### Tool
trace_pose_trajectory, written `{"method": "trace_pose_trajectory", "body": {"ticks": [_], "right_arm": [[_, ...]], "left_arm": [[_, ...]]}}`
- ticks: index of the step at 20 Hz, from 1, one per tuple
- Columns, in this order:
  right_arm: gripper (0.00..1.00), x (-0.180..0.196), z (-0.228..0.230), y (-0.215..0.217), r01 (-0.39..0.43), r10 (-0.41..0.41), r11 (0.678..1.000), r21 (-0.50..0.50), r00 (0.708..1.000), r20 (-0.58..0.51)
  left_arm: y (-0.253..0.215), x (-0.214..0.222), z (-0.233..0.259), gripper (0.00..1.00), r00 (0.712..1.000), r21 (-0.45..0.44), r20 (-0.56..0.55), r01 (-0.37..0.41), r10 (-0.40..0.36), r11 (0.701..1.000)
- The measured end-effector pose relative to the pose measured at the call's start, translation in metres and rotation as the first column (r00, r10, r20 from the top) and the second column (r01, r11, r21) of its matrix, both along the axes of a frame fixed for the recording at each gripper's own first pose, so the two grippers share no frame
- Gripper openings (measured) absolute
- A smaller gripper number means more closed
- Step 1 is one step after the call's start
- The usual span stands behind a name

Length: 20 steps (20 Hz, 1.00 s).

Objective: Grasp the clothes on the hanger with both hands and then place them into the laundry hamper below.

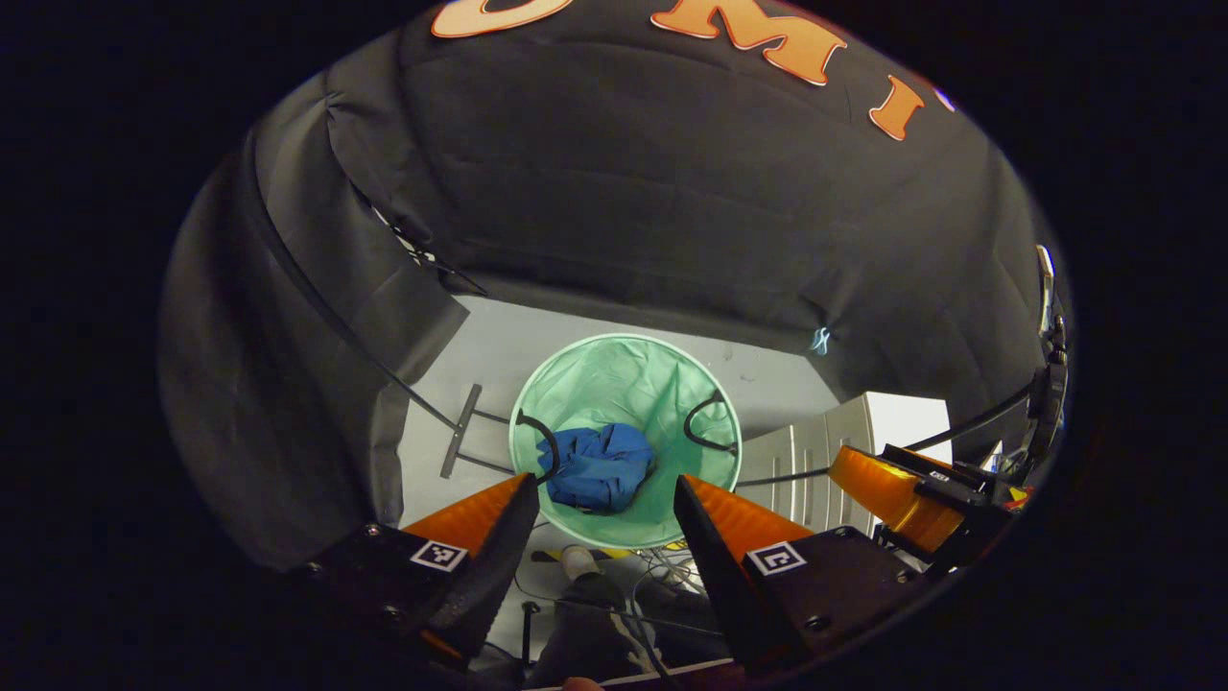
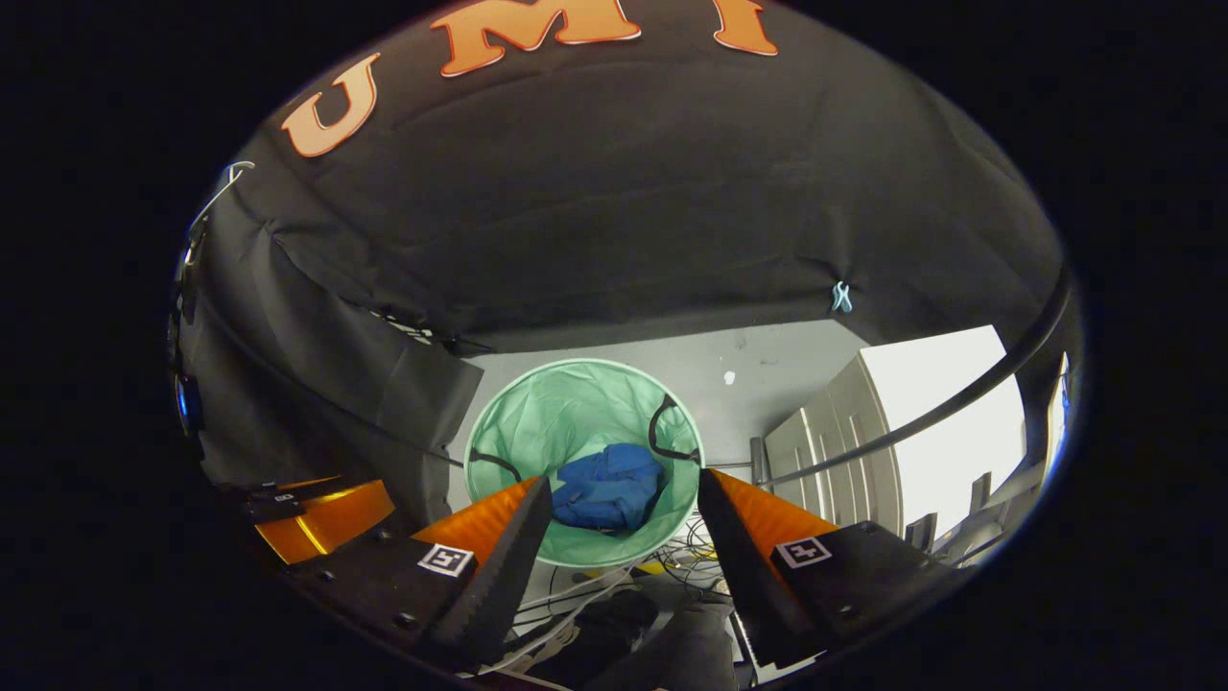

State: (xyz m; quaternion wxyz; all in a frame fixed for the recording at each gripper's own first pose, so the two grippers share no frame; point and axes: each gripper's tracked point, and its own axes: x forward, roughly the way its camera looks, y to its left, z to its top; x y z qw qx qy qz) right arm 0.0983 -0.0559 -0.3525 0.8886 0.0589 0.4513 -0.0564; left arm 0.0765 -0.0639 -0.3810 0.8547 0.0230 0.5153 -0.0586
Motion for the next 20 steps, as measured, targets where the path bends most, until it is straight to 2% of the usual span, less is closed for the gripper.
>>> {"method": "trace_pose_trajectory", "body": {"ticks": [1,2,3,7,11,16,20], "right_arm": [[0.99,0.001,0.009,-0.001,0.000,0.000,1.000,0.002,1.000,0.018],[0.99,0.001,0.021,-0.003,-0.002,0.002,1.000,-0.001,0.999,0.035],[0.99,0.002,0.031,-0.006,-0.003,0.003,1.000,-0.009,0.999,0.055],[0.99,0.003,0.070,-0.011,-0.001,0.004,1.000,-0.025,0.991,0.133],[0.99,0.010,0.117,-0.013,-0.023,0.041,0.997,-0.080,0.973,0.227],[0.99,0.017,0.150,-0.015,-0.020,0.047,0.996,-0.082,0.942,0.333],[0.99,0.020,0.201,-0.014,-0.015,0.061,0.994,-0.105,0.892,0.448]], "left_arm": [[0.001,0.002,0.009,0.92,1.000,0.004,0.029,0.002,-0.002,1.000],[0.001,0.006,0.019,0.96,0.998,0.008,0.063,0.002,-0.002,1.000],[0.001,0.007,0.029,0.92,0.996,0.007,0.087,-0.001,0.001,1.000],[0.002,0.008,0.071,0.92,0.984,0.008,0.180,-0.019,0.017,1.000],[-0.003,0.007,0.114,0.92,0.963,-0.017,0.267,-0.034,0.037,0.999],[-0.009,0.012,0.168,0.91,0.903,-0.016,0.427,-0.029,0.033,0.999],[-0.019,0.017,0.207,0.91,0.857,-0.051,0.512,-0.028,0.050,0.998]]}}
